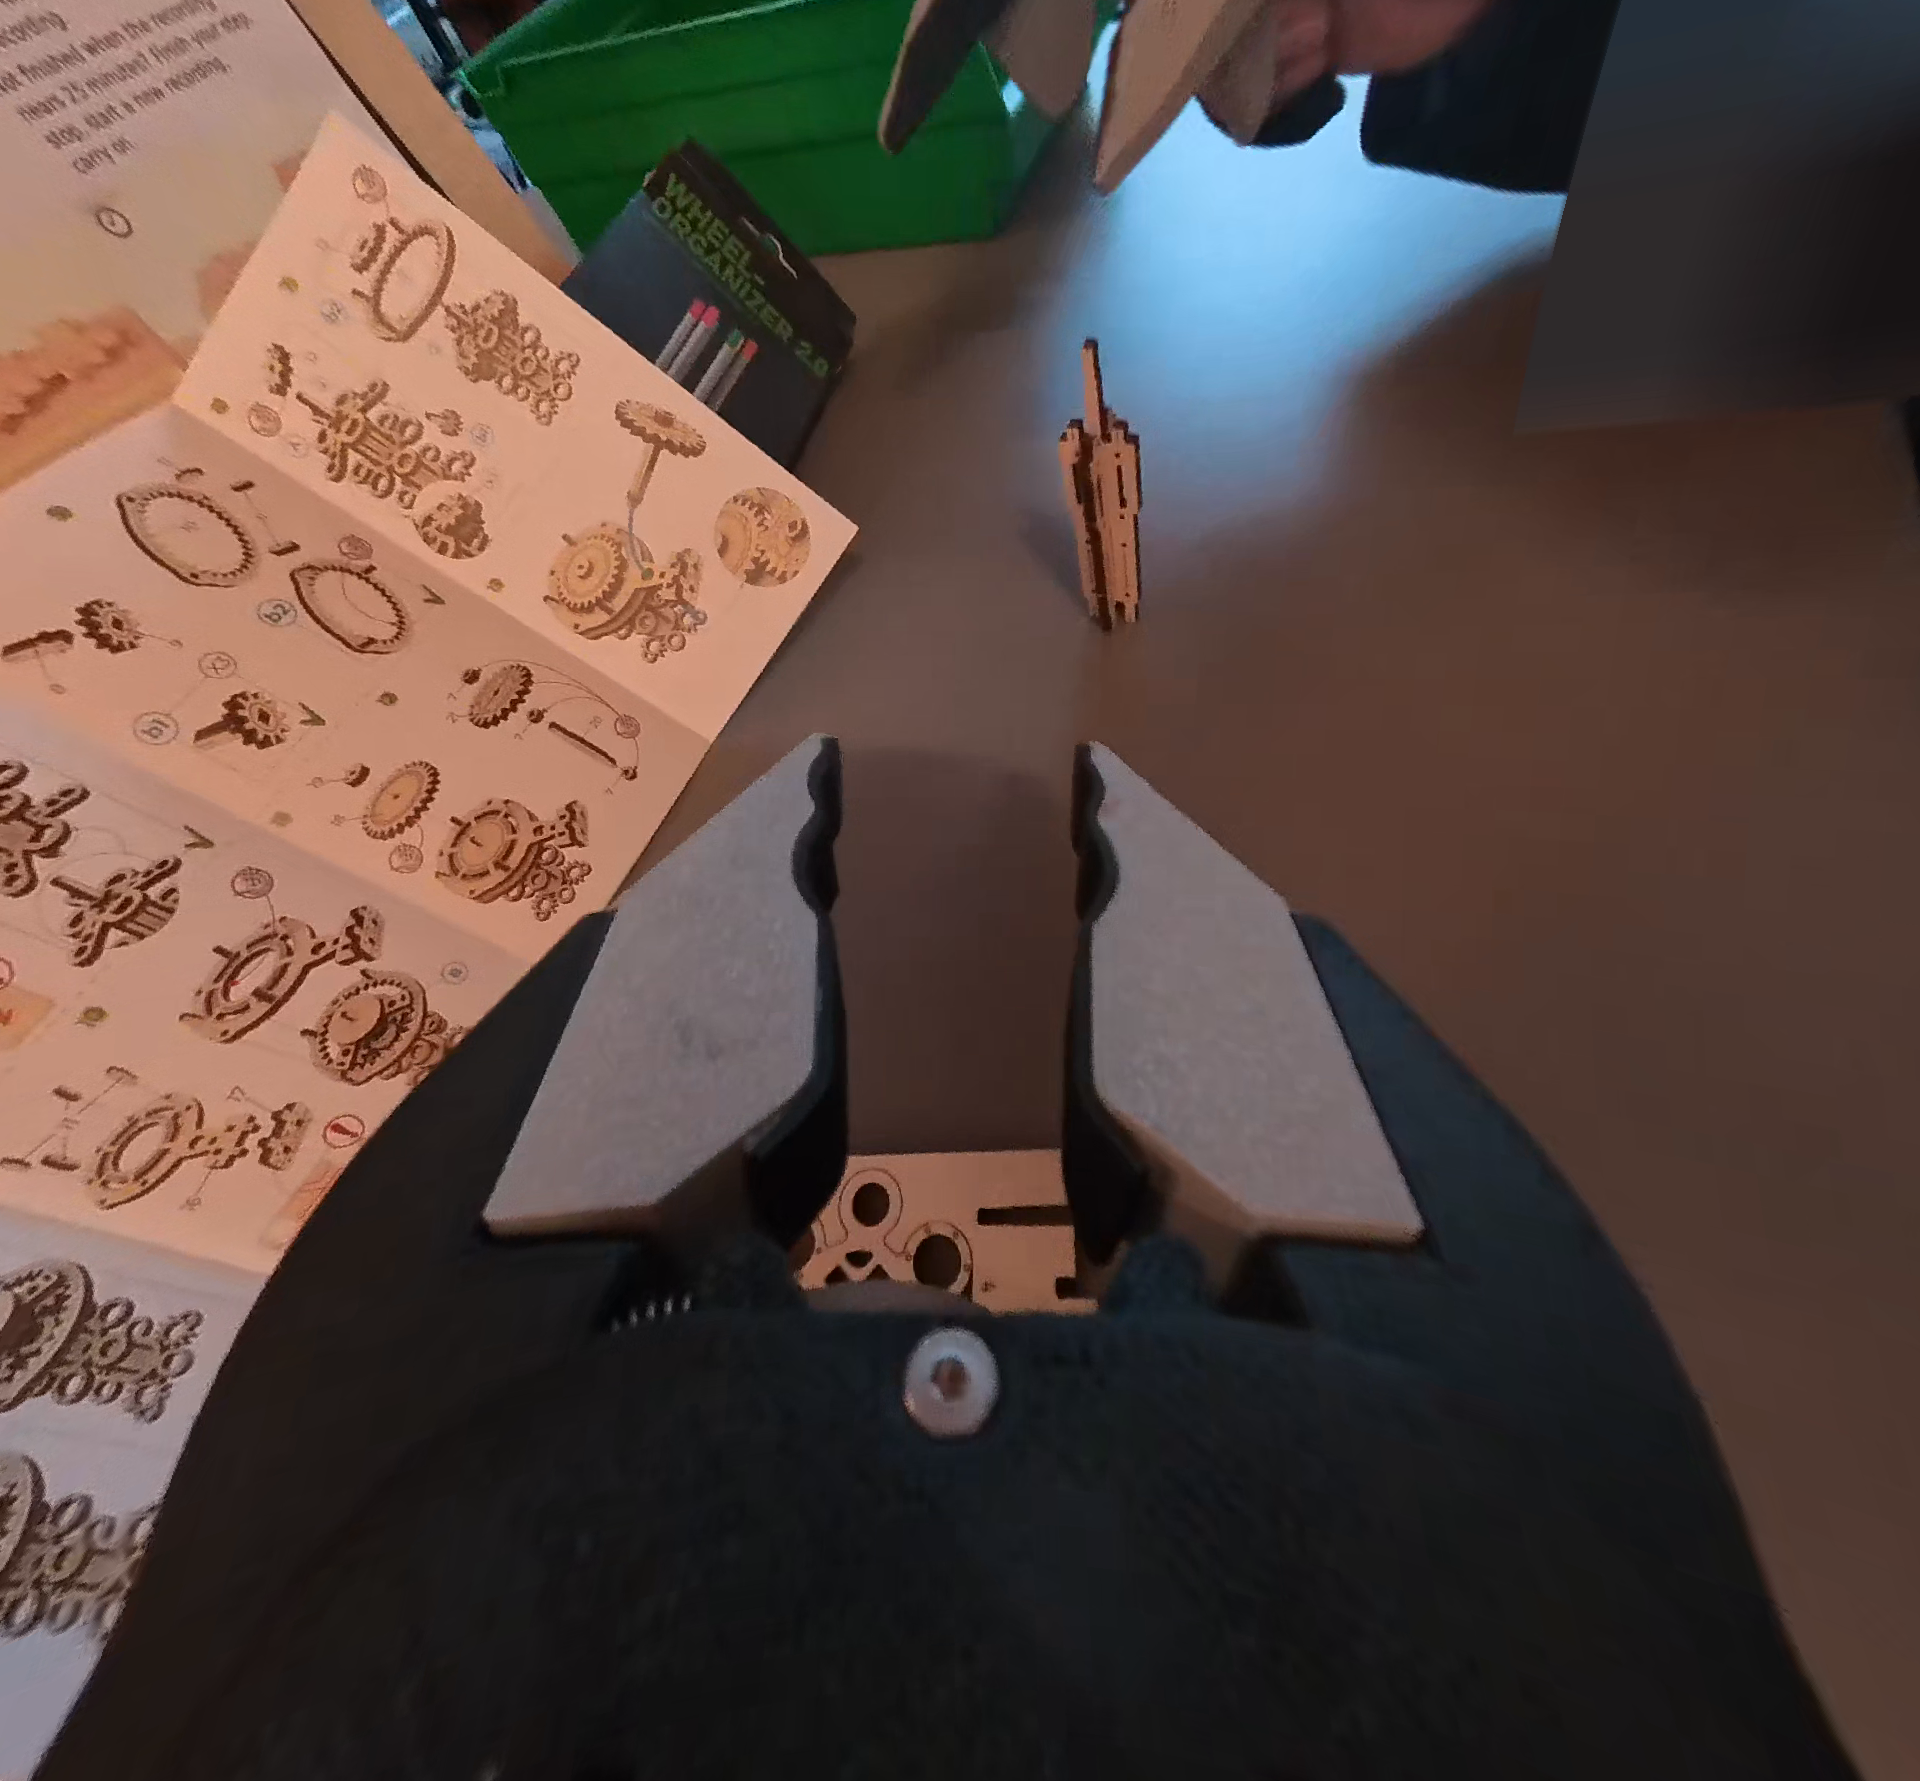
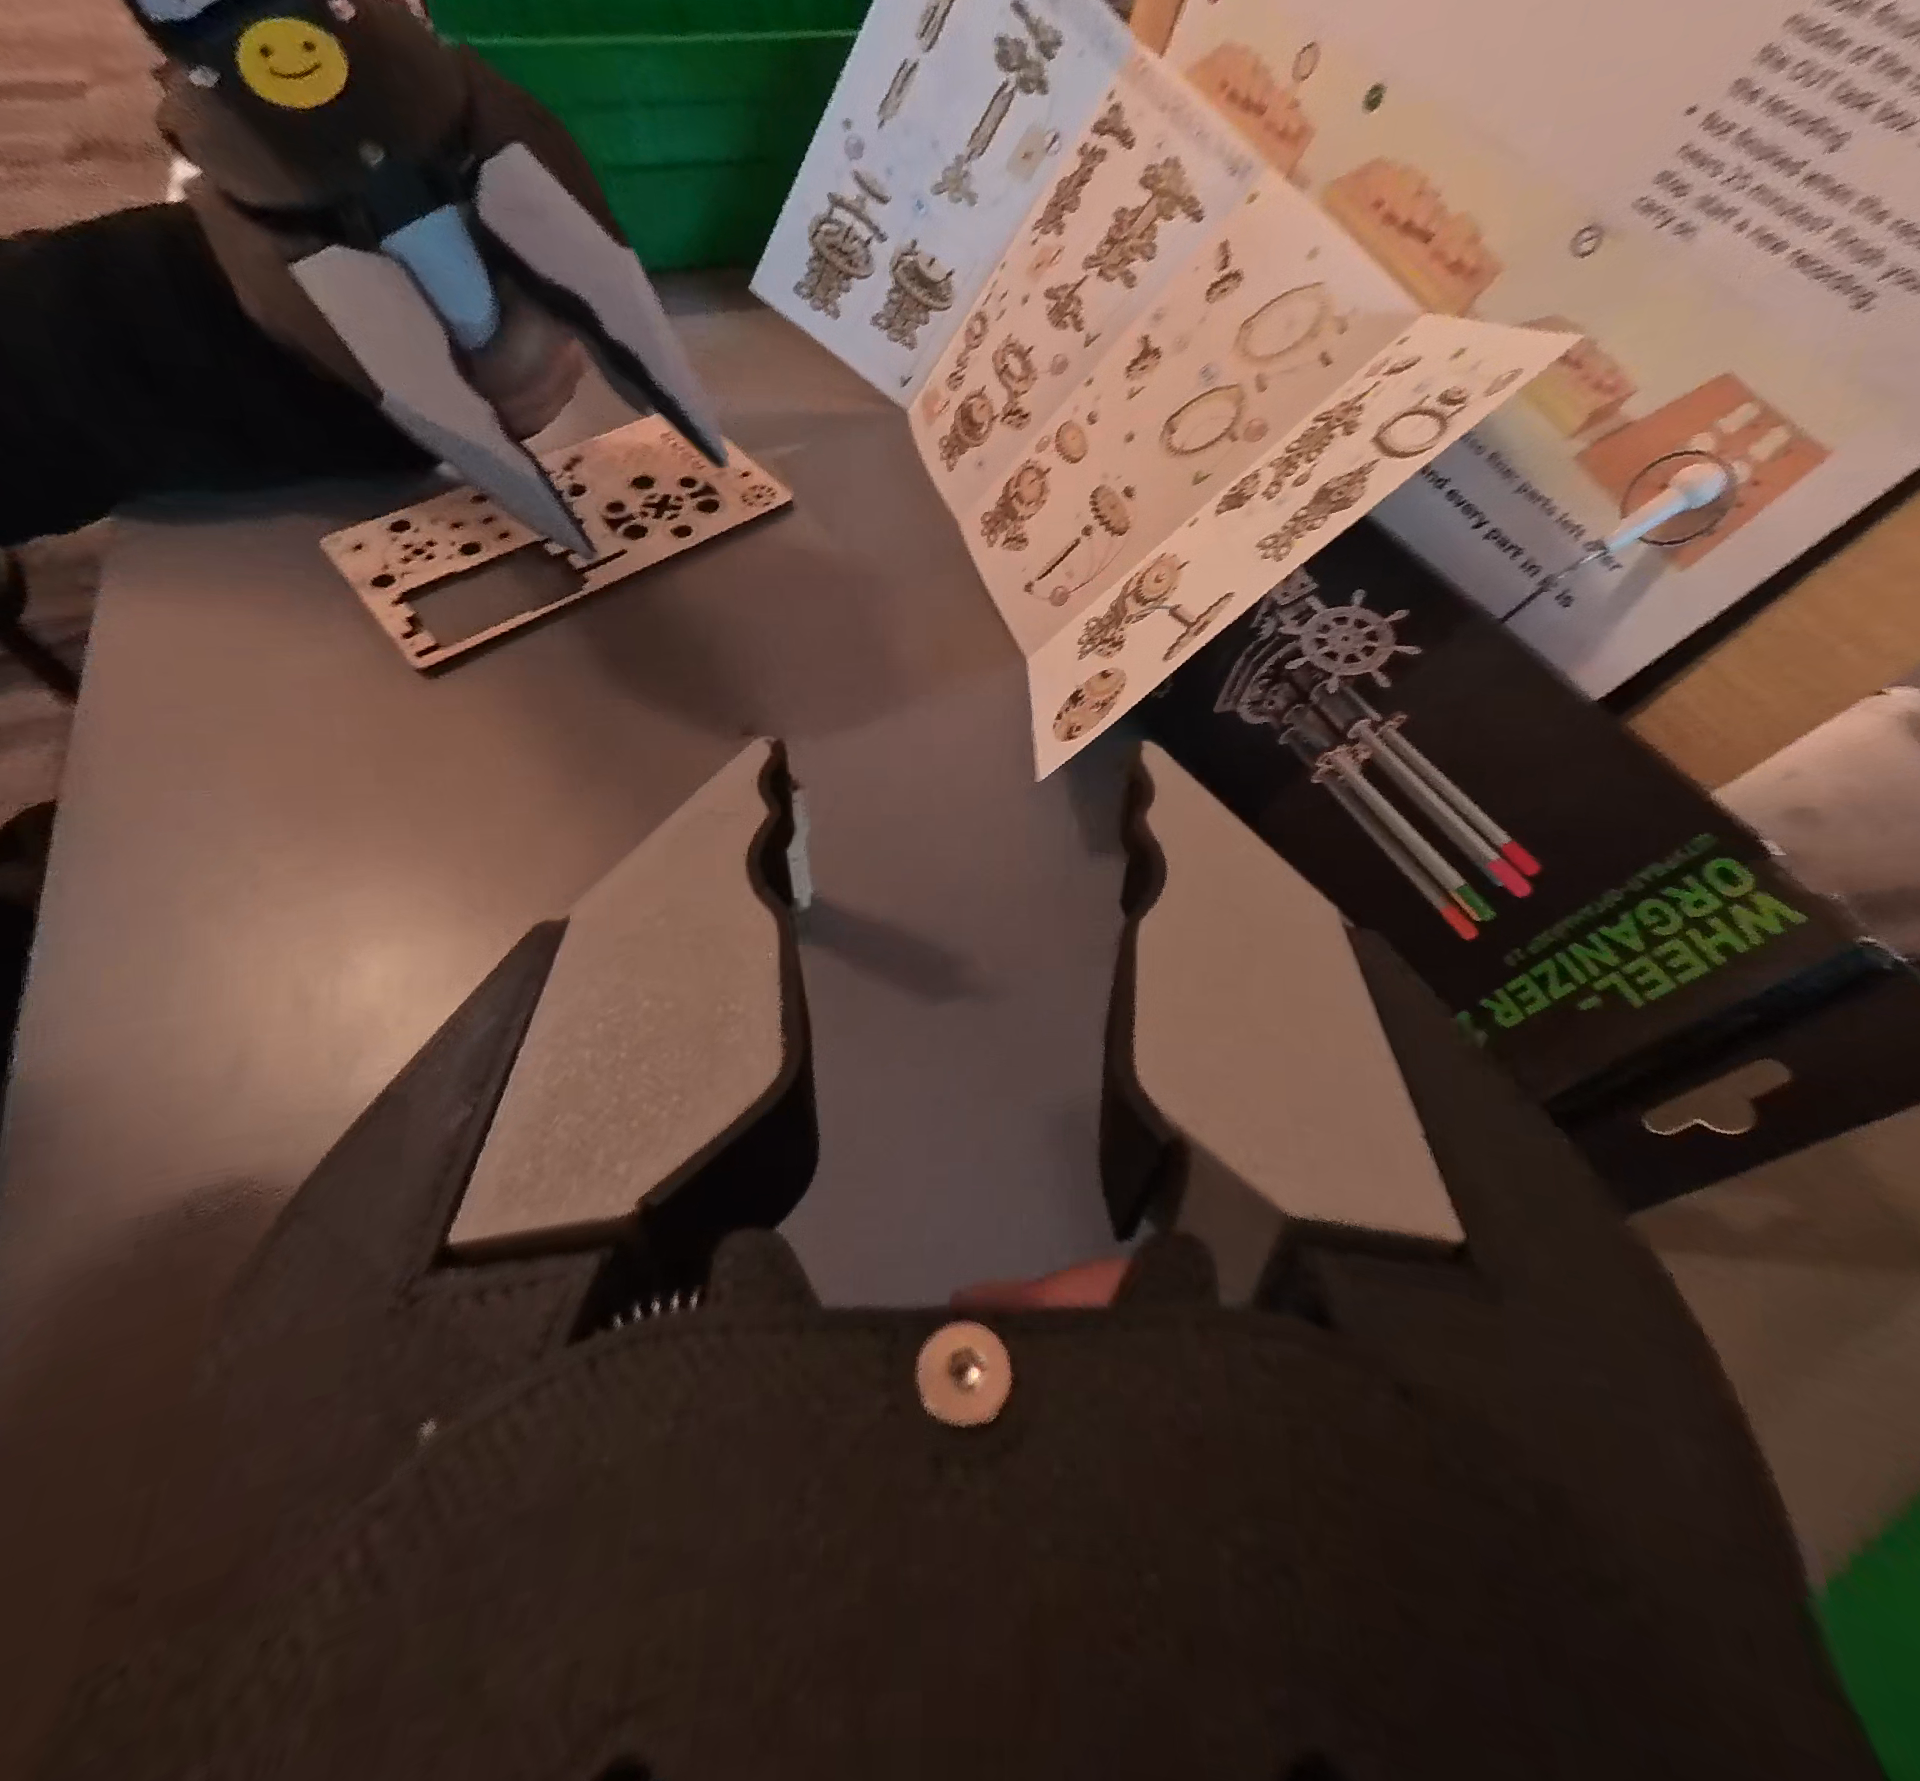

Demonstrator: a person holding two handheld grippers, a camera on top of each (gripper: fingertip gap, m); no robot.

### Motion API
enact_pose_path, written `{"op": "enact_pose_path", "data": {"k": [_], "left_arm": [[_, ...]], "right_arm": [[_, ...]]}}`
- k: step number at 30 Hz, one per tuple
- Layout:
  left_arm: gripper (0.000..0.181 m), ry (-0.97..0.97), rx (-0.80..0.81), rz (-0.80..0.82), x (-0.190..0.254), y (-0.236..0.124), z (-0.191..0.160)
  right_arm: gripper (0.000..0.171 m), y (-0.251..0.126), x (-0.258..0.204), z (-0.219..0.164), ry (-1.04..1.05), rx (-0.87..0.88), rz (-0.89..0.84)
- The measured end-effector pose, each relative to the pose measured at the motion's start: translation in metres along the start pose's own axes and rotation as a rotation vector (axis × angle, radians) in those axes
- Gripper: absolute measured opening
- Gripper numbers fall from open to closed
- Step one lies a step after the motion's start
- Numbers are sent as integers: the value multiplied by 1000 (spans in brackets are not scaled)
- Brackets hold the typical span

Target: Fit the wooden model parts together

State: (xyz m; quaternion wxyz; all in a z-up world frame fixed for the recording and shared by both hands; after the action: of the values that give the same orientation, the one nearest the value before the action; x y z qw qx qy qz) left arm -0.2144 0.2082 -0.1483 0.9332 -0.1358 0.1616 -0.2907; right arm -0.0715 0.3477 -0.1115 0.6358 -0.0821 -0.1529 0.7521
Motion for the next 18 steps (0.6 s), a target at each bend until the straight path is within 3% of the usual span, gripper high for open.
{"op": "enact_pose_path", "data": {"k": [10,18], "left_arm": [[39,-129,-81,95,-24,-20,-26],[34,-226,-12,139,-35,-29,-28]], "right_arm": [[60,-8,29,5,74,123,-200],[62,-13,39,-4,79,151,-249]]}}
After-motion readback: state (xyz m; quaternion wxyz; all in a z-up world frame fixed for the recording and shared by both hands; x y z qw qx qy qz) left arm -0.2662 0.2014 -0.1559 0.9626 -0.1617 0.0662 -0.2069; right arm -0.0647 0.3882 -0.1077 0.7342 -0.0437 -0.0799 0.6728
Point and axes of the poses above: each gripper's, where its closed fingertips meet, y out along the fingers, z out of its top, x = y × z across the jaws, the point moved 4 cm from there along -y, back along the fingers, and after that the axes turned 4 degrees about x, right-handed, at the moved point
